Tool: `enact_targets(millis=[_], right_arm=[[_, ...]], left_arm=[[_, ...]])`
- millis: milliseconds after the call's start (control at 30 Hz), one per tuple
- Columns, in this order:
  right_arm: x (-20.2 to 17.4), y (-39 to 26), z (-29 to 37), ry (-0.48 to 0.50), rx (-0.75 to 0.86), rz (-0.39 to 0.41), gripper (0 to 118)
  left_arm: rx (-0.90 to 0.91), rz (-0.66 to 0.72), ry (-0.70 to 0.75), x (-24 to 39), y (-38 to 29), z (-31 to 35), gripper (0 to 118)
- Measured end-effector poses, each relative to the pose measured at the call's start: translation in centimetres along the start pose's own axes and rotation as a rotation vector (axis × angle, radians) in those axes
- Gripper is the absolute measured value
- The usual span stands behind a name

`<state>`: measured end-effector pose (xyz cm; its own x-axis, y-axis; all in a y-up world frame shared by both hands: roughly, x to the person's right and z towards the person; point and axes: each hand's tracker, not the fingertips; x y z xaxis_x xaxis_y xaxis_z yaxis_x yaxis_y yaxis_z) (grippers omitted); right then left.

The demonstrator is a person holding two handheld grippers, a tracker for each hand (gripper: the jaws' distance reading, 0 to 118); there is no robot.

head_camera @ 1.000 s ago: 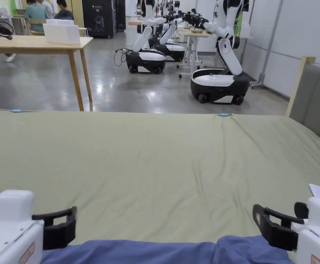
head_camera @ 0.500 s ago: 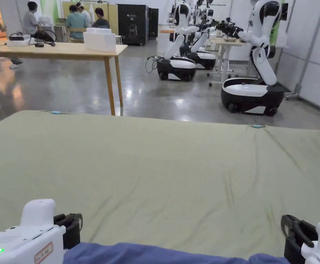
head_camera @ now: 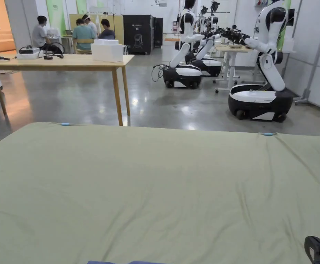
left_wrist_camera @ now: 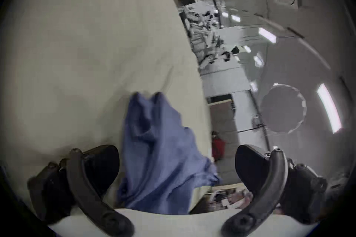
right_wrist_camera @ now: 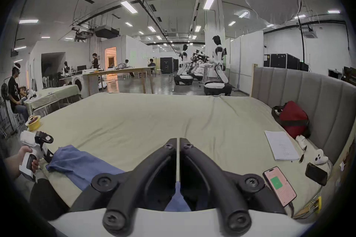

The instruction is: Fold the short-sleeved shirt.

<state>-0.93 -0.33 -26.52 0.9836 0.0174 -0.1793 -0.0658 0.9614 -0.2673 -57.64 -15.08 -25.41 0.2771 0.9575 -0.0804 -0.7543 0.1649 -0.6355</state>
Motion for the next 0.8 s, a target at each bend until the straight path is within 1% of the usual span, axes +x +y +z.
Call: enact_targets(millis=[67,100,133,167,233,267,300,333,367,400,433,467,533,633,733,800], right_arm=[[0.2,0.4,0.1,-0.008,0.003,0.0,4],[0.3,0.5,0.1,-0.007,0.005,-0.003,4],[0.4,0.7,0.1,-0.011,0.008,-0.008,4],[0.5,0.8,0.1,-0.013,0.009,-0.013,4],[0.6,0.9,0.2,-0.014,0.012,-0.024,4],[0.6,0.9,0.2,-0.015,0.011,-0.025,4],[0.6,0.9,0.1,-0.017,0.007,-0.025,4],[0.6,0.8,0.1,-0.017,0.004,-0.024,4],[0.7,0.7,0.1,-0.016,-0.001,-0.02,4],[0.7,0.7,0.1,-0.015,-0.005,-0.017,4],[0.7,0.7,0.1,-0.014,-0.008,-0.014,4],[0.8,0.5,0.1,-0.013,-0.009,-0.013,4],[0.9,0.5,0.0,-0.011,-0.016,-0.009,4],[0.8,0.4,0.0,-0.005,-0.019,-0.01,4],[0.5,0.3,0.0,0.001,-0.024,-0.012,4],[0.3,0.2,-0.2,0.009,-0.03,-0.013,4]], left_arm=[[-0.065,0.073,-0.011,0.9,-0.1,-2.4,115],[-0.085,0.053,-0.007,1.5,-0.4,-3.7,95],[-0.112,0.032,0.004,1.4,-0.2,-5.0,52],[-0.115,0.034,0.037,1.5,-0.6,-6.1,6],[-0.099,0.068,0.22,0.8,-1.9,-8.5,7],[-0.096,0.049,0.216,-1.7,-1.4,-7.0,6],[-0.031,0.071,0.11,-1.6,-1.1,-6.4,6],[0.002,0.136,0.09,-1.5,-0.9,-6.0,6],[0.013,0.145,0.094,-1.4,-0.6,-5.7,6],[0.027,0.116,0.106,-1.4,-0.8,-5.1,6],[0.062,0.043,0.162,-0.8,-0.2,-4.4,6],[0.084,0.008,0.186,-0.5,0.4,-3.8,6],[0.098,-0.004,0.173,0.6,1.0,-2.5,6],[0.156,-0.127,0.255,2.5,3.1,0.0,6],[0.173,-0.223,0.347,4.6,4.7,1.6,6],[0.167,-0.375,0.455,6.8,4.4,1.4,6]])
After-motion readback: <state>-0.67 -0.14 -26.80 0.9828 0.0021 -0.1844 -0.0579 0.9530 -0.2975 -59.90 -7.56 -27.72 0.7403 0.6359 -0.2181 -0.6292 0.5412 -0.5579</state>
